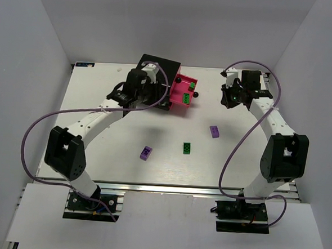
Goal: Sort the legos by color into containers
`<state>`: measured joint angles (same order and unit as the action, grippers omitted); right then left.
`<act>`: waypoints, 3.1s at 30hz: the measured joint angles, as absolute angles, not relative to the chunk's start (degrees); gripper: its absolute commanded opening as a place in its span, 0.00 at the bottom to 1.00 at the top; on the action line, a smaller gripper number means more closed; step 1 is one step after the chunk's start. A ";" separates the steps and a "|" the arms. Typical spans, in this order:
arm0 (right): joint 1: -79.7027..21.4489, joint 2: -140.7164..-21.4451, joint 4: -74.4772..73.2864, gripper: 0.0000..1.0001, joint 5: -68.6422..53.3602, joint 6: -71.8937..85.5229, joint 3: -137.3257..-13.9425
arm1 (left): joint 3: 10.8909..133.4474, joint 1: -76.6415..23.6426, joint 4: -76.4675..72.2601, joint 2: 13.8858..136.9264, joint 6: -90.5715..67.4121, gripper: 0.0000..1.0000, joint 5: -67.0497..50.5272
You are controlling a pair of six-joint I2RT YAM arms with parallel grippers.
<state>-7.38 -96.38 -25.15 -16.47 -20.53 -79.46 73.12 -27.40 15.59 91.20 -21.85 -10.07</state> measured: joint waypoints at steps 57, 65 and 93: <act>-22.44 -99.70 -40.77 0.89 -46.26 -72.05 -65.47 | 63.13 -36.45 27.90 67.72 -33.74 0.64 19.38; -26.87 -100.90 -31.40 0.75 -39.18 -63.99 -62.61 | 48.80 -36.45 35.22 57.06 -43.99 0.66 23.40; -24.69 -93.54 -29.23 0.00 -40.07 -50.59 -69.67 | 46.52 -36.45 33.19 58.11 -46.96 0.70 24.29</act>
